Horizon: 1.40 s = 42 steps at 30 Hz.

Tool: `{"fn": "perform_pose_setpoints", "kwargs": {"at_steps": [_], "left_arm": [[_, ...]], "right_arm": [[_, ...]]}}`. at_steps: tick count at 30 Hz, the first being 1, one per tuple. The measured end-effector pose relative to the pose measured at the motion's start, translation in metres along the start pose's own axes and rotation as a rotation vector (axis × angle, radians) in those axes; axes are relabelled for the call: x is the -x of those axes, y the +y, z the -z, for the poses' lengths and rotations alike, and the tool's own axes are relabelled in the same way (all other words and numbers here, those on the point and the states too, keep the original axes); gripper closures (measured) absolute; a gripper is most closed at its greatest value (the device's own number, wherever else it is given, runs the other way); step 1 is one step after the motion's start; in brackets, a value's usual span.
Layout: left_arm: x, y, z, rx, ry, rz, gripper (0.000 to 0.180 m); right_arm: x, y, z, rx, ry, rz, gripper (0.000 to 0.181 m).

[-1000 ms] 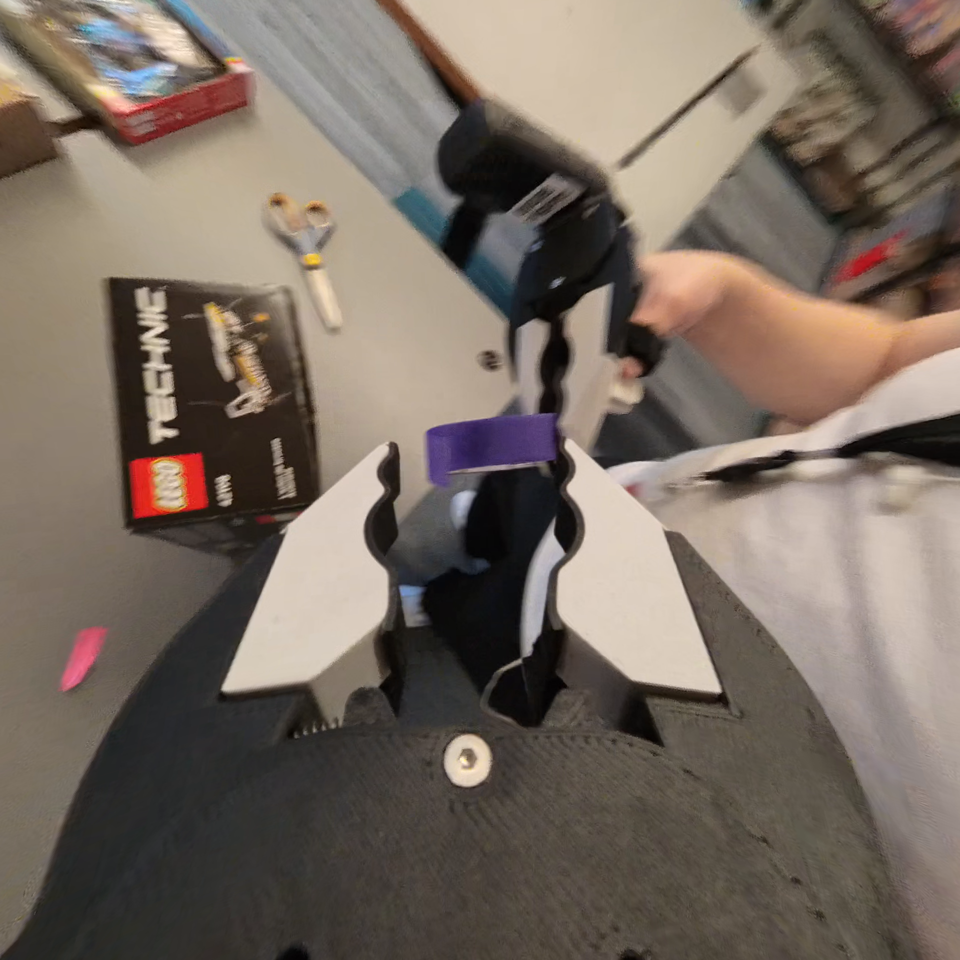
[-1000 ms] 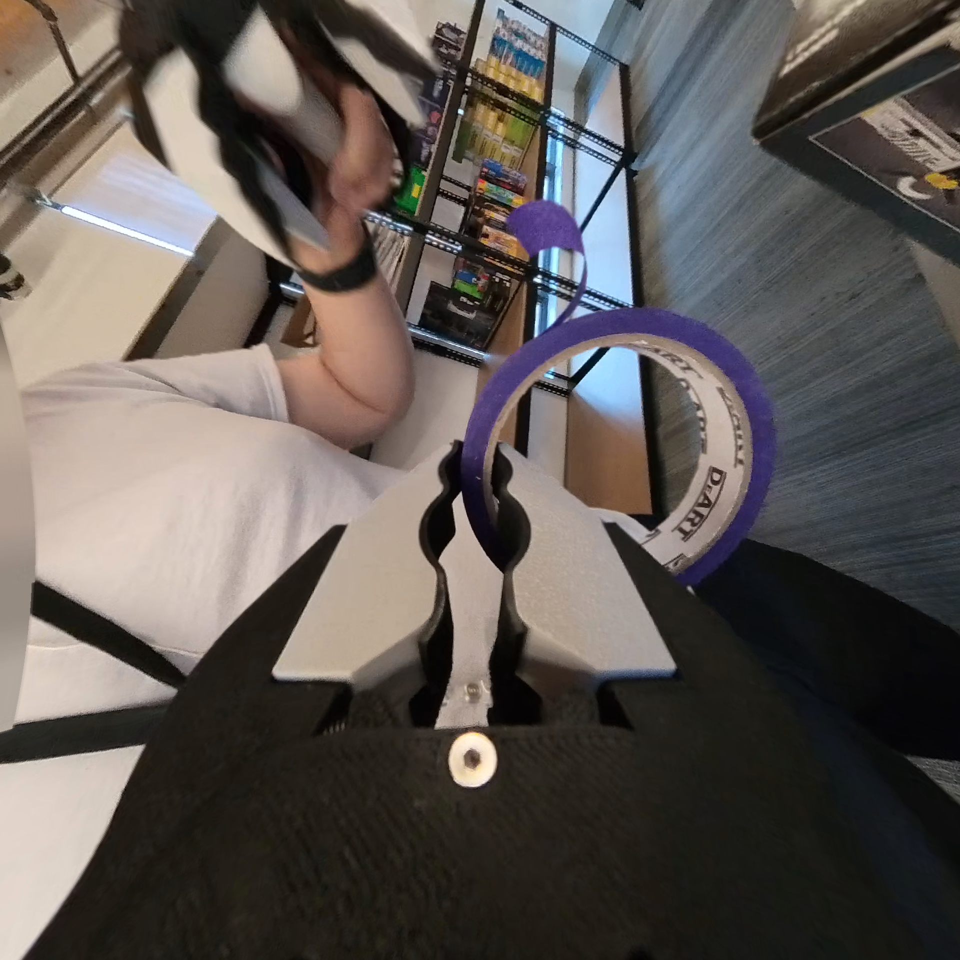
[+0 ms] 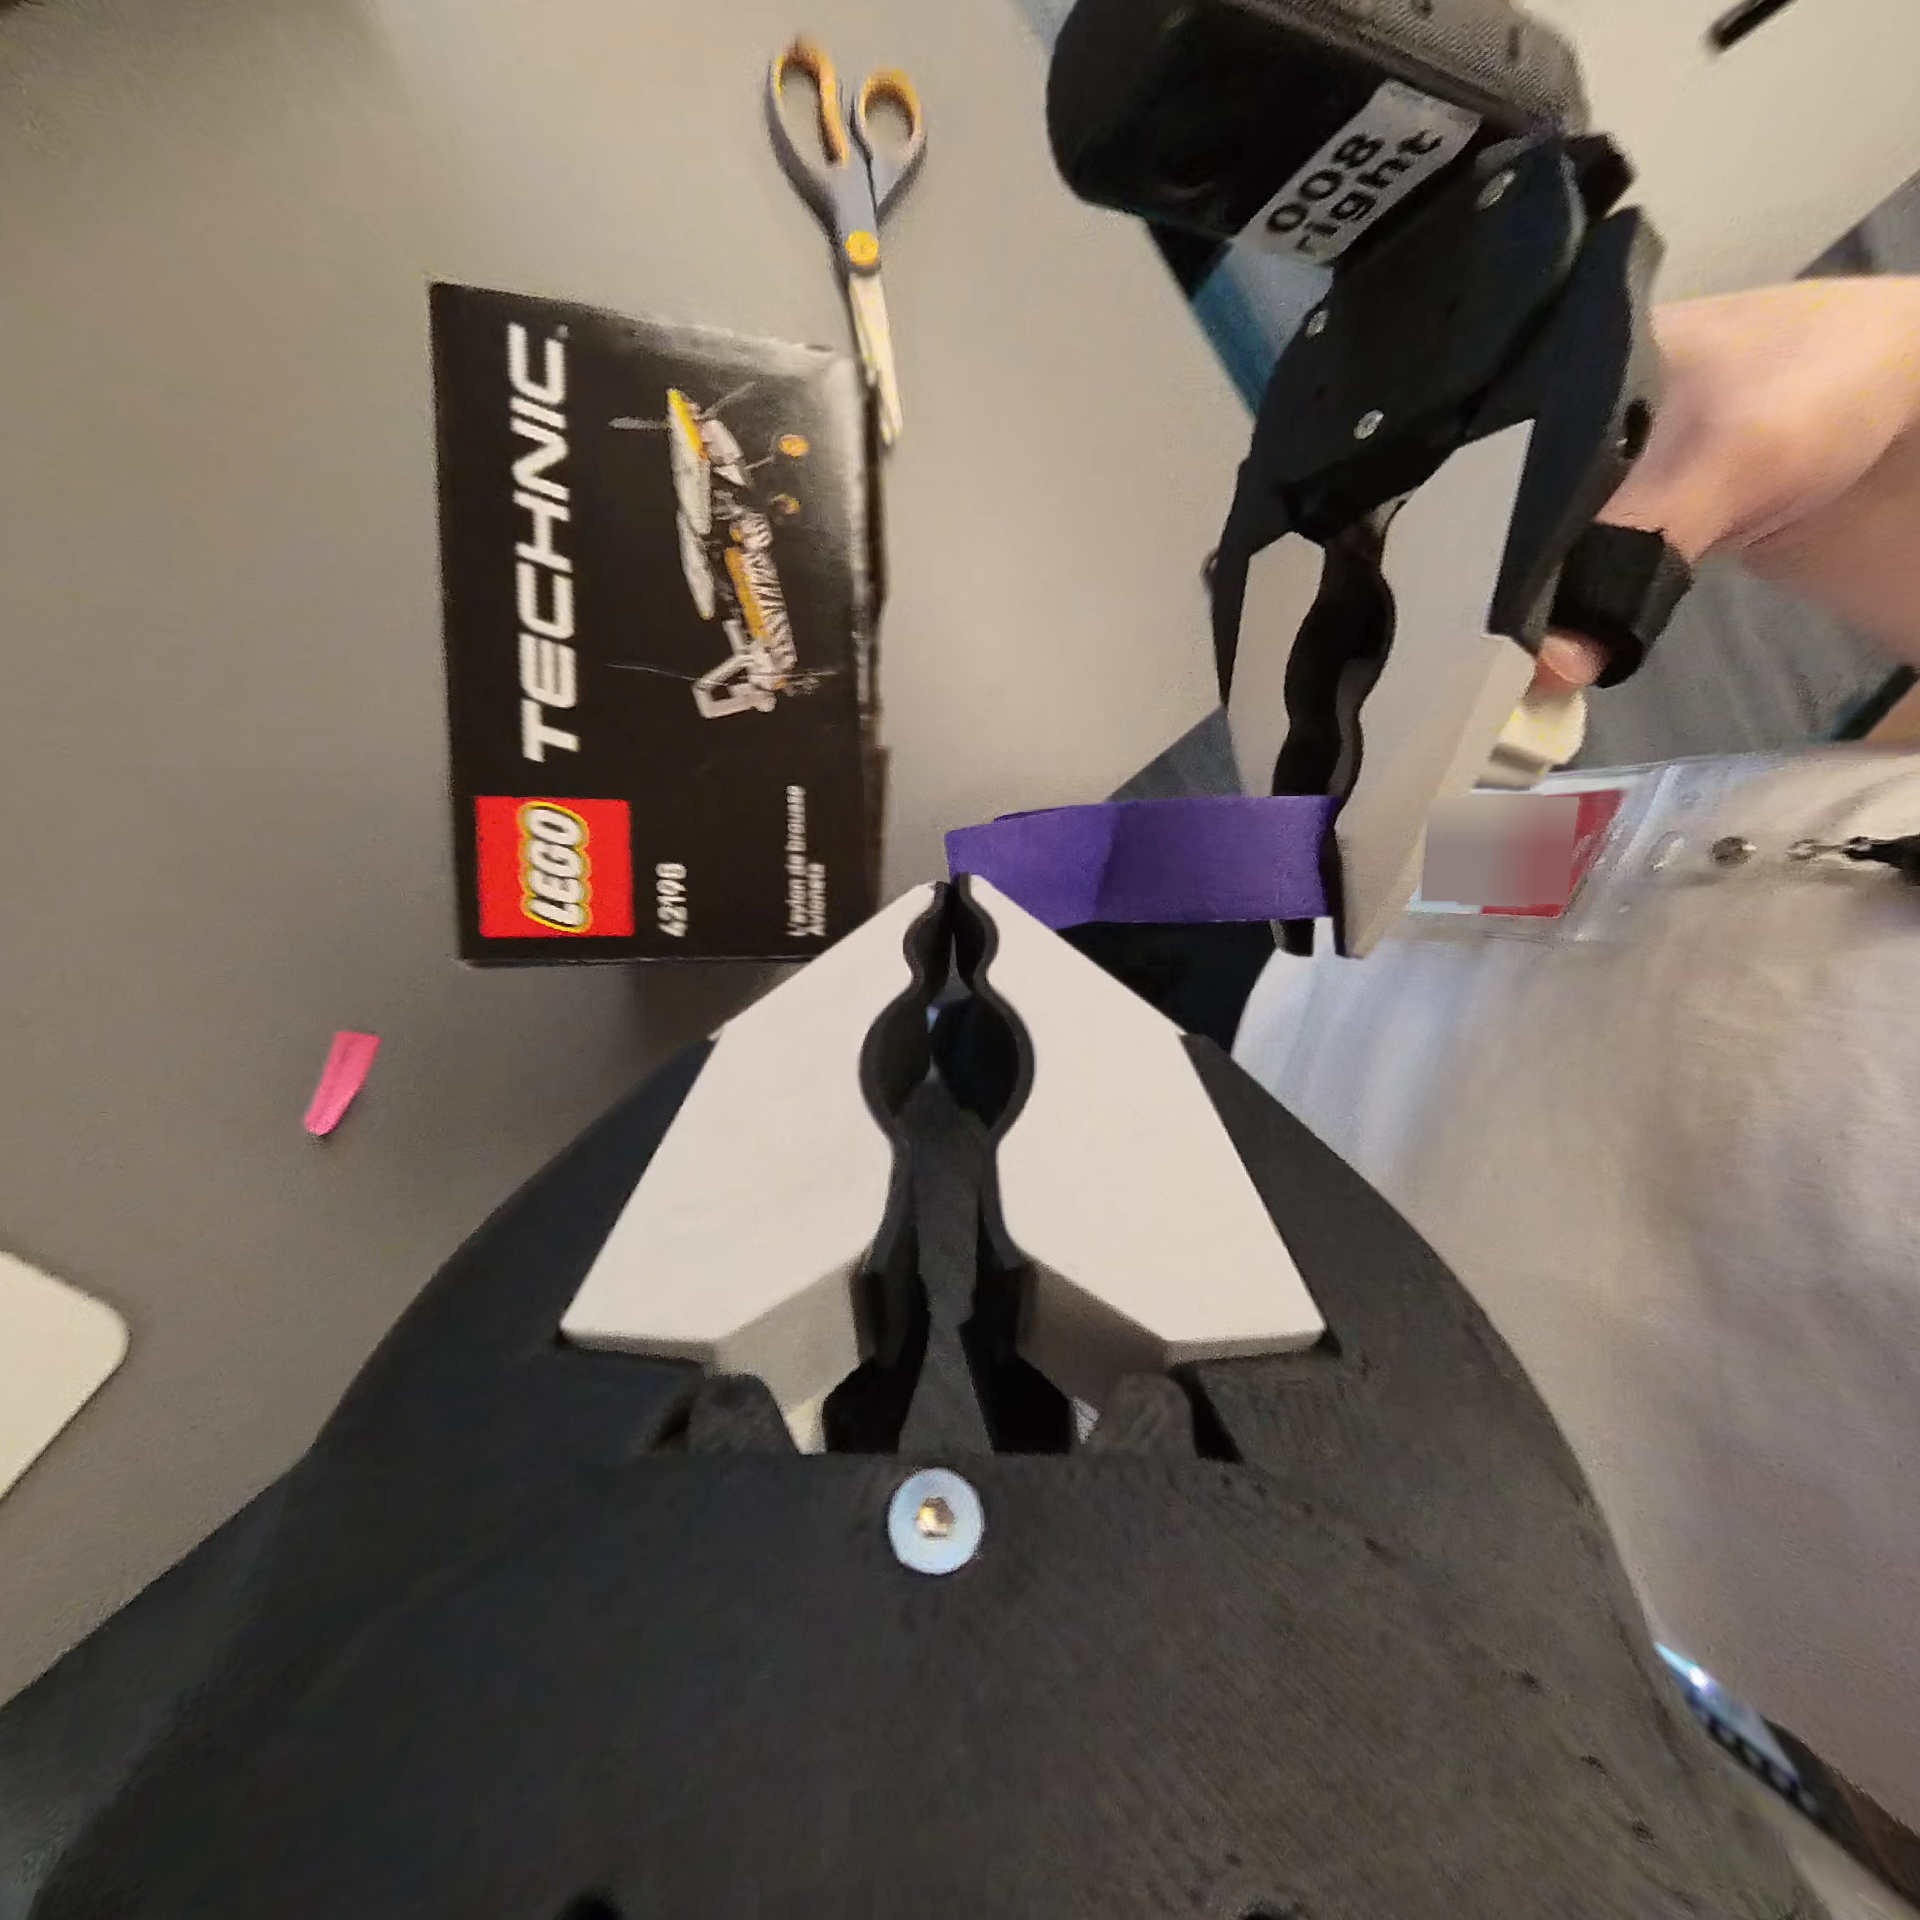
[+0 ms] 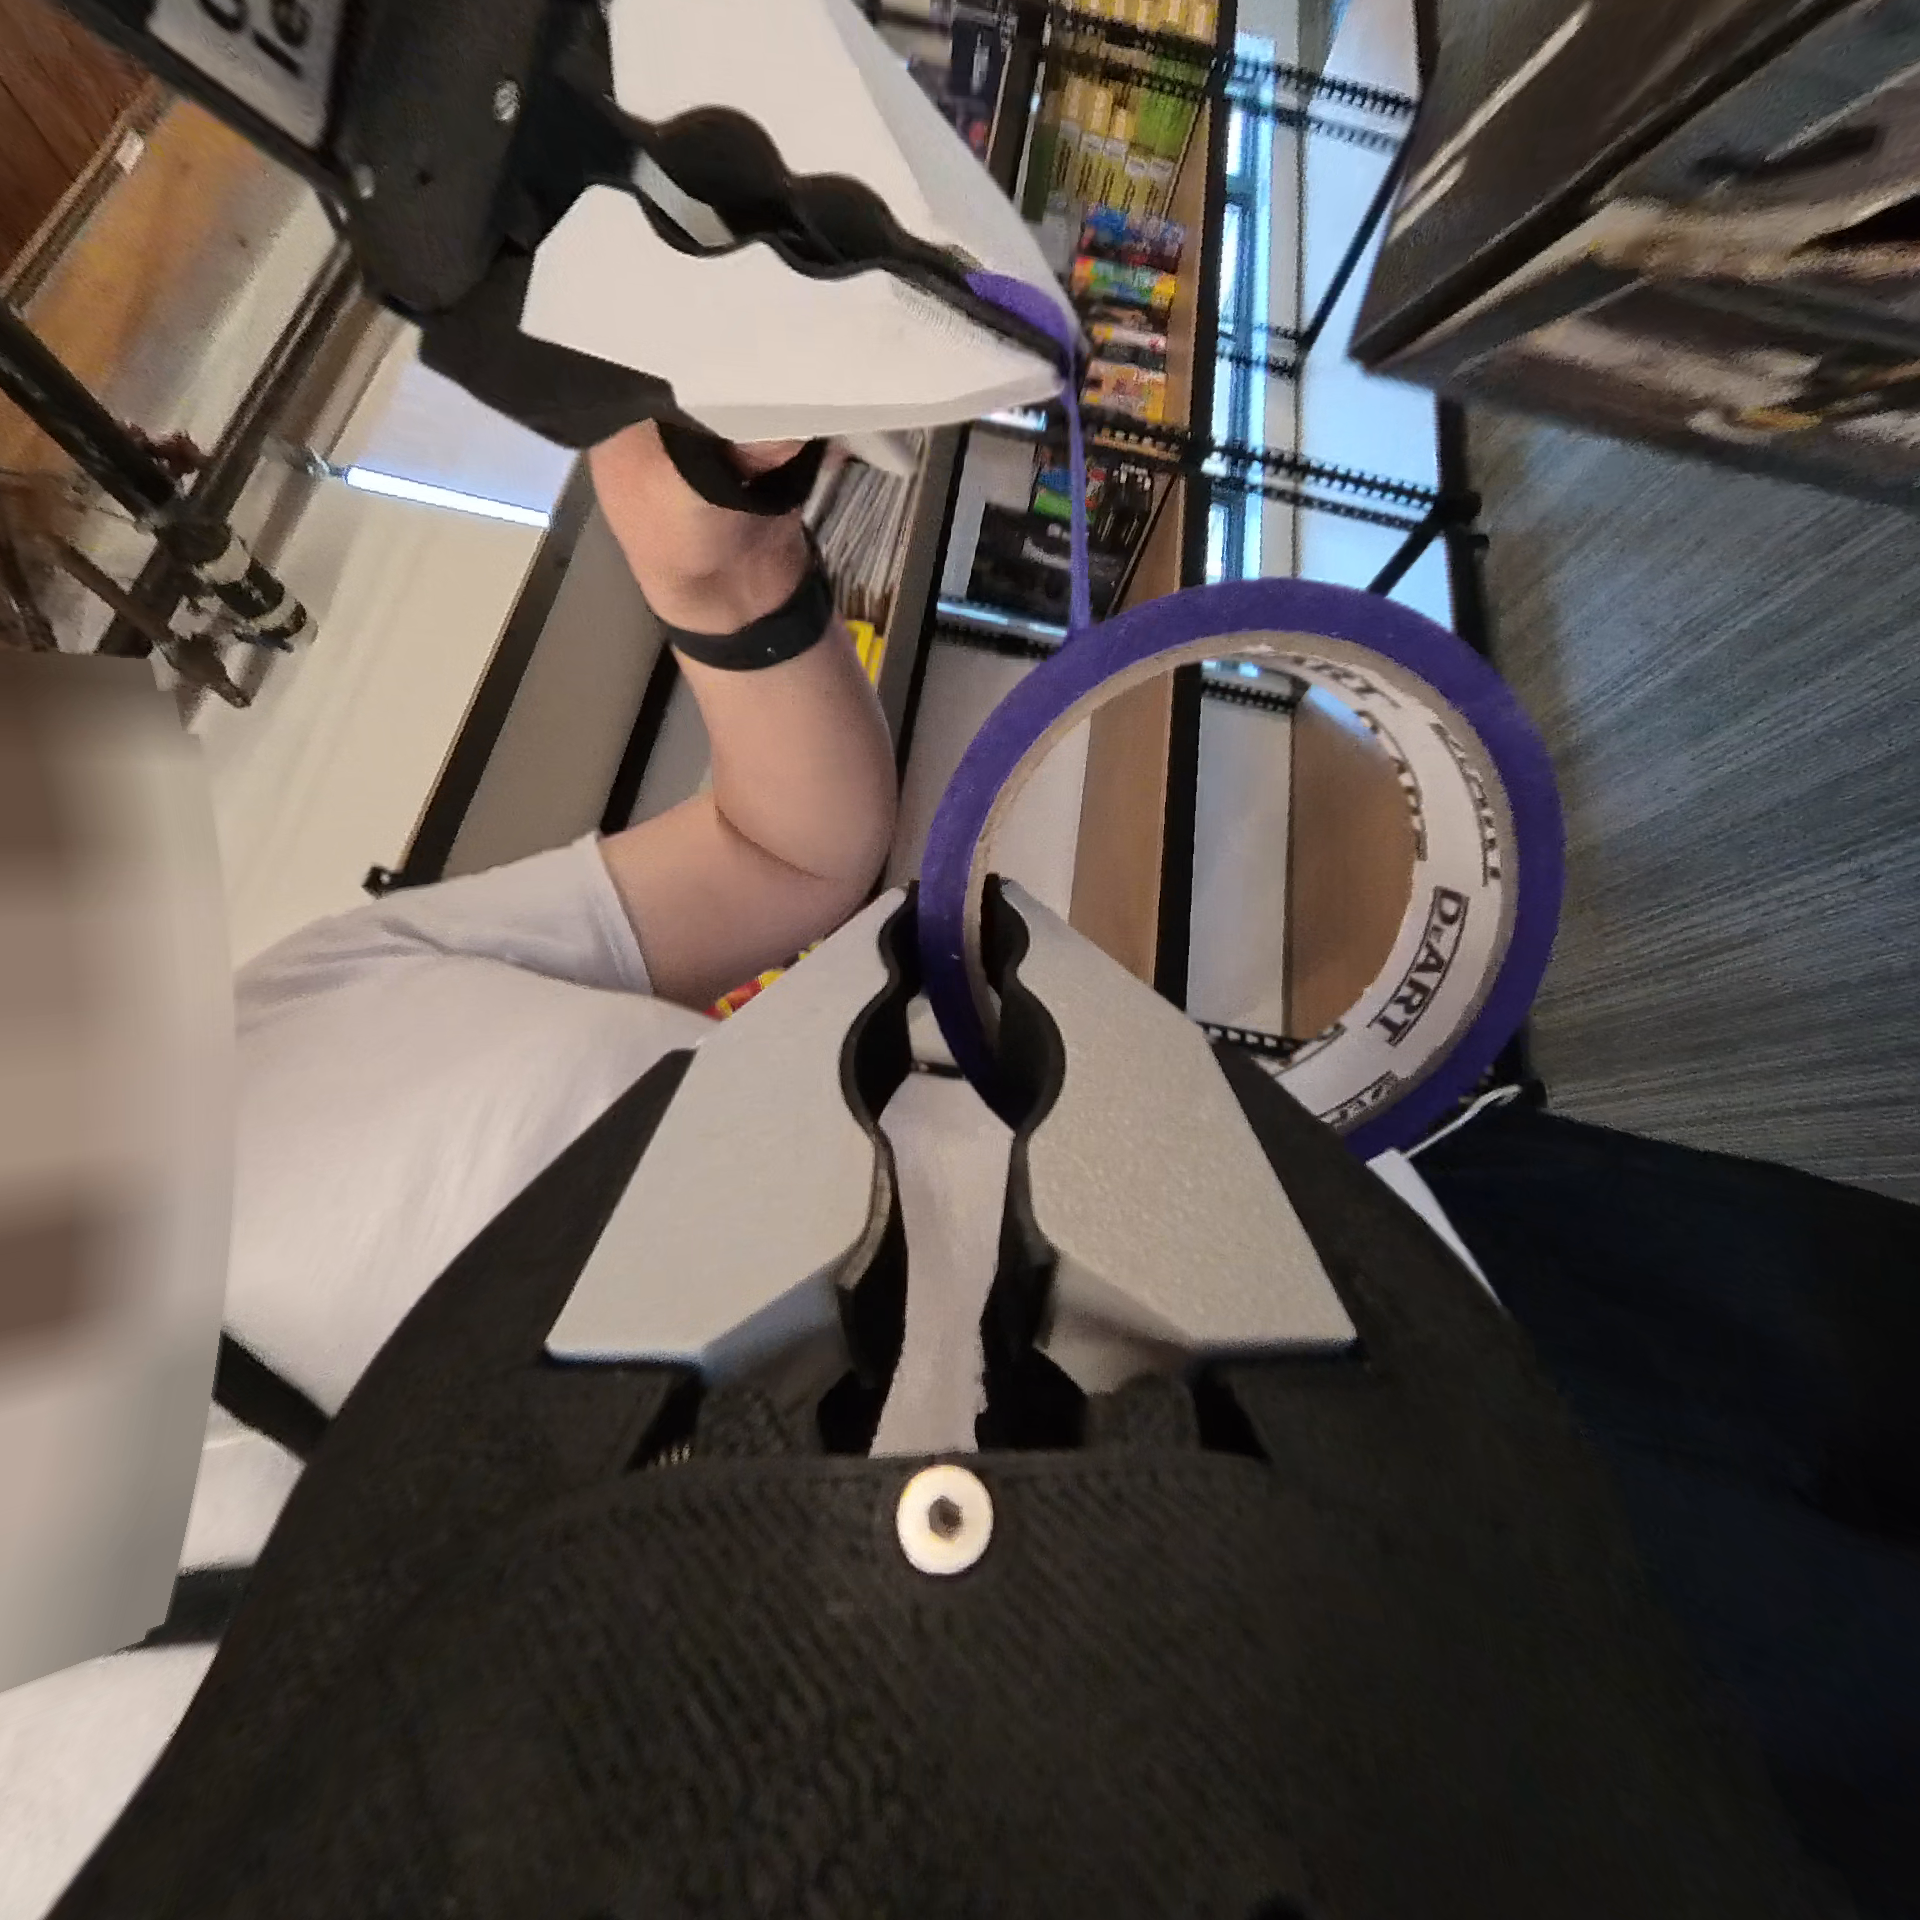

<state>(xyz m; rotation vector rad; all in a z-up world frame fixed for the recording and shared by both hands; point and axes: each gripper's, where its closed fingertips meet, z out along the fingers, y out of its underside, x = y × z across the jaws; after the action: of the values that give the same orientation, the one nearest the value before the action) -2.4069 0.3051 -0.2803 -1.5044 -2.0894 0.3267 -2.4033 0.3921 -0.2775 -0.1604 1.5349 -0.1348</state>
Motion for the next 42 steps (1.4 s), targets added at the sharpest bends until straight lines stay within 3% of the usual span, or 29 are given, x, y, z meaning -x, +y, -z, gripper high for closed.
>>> {"fn": "perform_pose_setpoints", "kwargs": {"at_steps": [7,17,32,42], "left_arm": [[0.033,0.002,-0.021,0.2,-0.043,-0.087,0.18],[0.042,0.009,-0.028,0.298,-0.032,-0.094,0.18],[0.042,0.007,-0.034,0.278,-0.134,-0.17,0.18],[0.044,0.005,-0.034,0.213,-0.35,-0.279,0.178]], "right_arm": [[-0.02,-0.028,-0.002,-0.097,0.026,-0.078,0.172],[-0.027,-0.034,-0.006,-0.117,0.023,-0.108,0.173],[-0.036,-0.033,-0.005,-0.109,0.017,-0.133,0.172],[-0.035,-0.035,-0.005,-0.098,0.026,-0.12,0.173]]}}
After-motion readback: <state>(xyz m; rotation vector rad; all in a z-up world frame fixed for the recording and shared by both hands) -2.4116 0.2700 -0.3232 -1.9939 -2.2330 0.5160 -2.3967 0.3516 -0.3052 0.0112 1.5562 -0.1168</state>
